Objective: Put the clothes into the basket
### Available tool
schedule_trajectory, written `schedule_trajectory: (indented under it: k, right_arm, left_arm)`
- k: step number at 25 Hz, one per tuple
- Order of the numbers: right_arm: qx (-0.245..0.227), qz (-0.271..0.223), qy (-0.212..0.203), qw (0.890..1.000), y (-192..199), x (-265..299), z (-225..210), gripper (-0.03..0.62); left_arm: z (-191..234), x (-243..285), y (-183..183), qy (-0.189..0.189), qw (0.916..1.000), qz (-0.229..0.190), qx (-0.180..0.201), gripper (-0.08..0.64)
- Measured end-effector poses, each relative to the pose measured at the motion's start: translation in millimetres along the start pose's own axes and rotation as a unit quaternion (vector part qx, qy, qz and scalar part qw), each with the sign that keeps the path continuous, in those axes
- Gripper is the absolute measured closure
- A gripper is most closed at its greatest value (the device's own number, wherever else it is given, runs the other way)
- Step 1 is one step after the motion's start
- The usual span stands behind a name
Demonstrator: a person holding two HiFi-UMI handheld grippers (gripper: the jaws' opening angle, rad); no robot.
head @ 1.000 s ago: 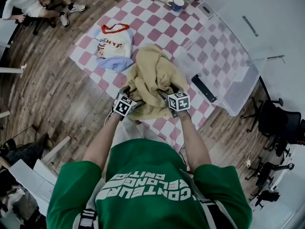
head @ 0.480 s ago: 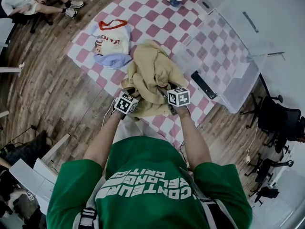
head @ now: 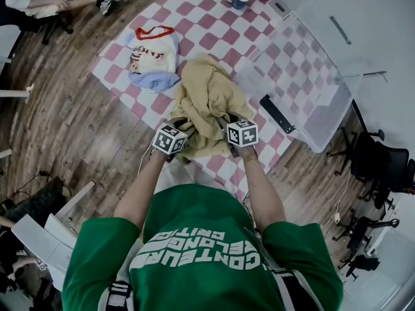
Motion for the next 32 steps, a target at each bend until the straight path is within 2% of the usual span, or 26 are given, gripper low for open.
schedule_trajectory:
  k: [7,18,26,32]
  right_arm:
    - [-0.007,-0.024,-0.005,1.000,-10.6,-10.0,19.9,0.512]
    - [-0.036,-0.076,-0.026,0.996,-36.0,-34.3,58.6,0.520]
    - [-0.058,-0.115,-0.042,0.991,-58.4,-56.3,82.9,0.522]
    - [-0.080,-0.156,-0.057,0.983,-83.1,-83.8,104.7,0.523]
  left_arm:
    - [-15.7,-14.6,-16.2,0.011,0.9991,-0.040,0.011,0.445]
    - [-39.0,-45.7,-41.5,0.008,0.9950,-0.085,0.051,0.445]
    - [-56.0,-76.8,-63.4,-0.014,0.9885,-0.123,0.087,0.445]
    - [-76.1,-108.0,-86.6,-0.037,0.9792,-0.168,0.108,0.445]
Point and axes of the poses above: the fingertips, and each gripper's own axes: x forward along the fingers, z to its left, y out of its underside, the point moved 5 cm from there along -x, backward along the fingers
